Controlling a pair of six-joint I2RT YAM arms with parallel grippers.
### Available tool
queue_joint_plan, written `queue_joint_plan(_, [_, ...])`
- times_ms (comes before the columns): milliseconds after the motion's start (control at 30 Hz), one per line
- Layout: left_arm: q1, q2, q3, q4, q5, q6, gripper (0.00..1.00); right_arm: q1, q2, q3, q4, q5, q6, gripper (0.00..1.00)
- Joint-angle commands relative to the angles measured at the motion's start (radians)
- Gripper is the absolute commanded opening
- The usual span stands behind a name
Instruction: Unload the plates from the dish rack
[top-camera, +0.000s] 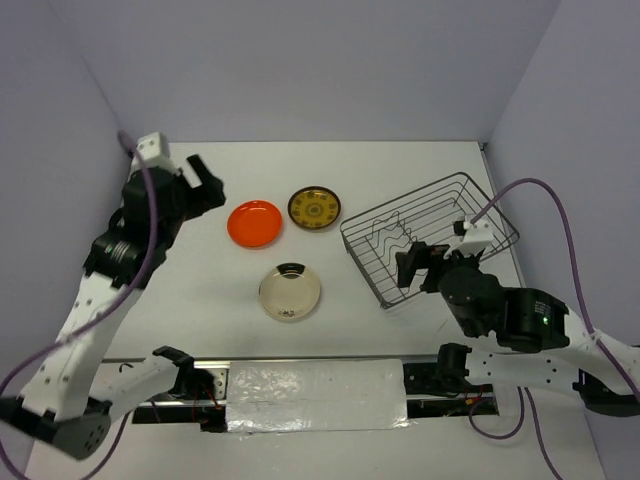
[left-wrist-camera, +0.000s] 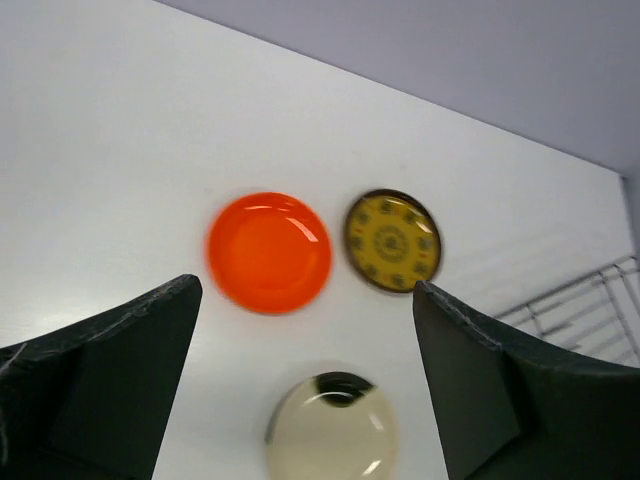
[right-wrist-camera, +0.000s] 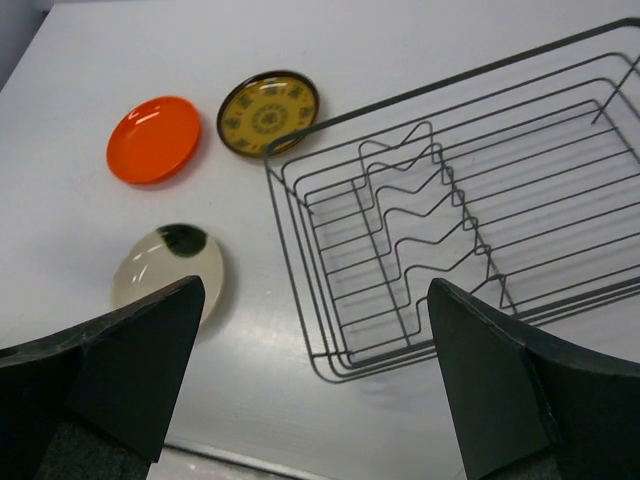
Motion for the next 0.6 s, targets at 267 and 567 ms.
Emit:
queue_joint_plan(267, [0.337, -0.203, -0.314, -0.115, -0.110, 0.167, 1.00, -0.871, 0.135, -0.062, 0.358, -0.641, -0.292, 1.00])
queue_joint_plan(567, [0.427, -0.571, -0.415, -0.148, -0.041, 0.176, 1.00, -0.885, -0.140, -0.060, 0.119, -0.532, -0.339, 1.00])
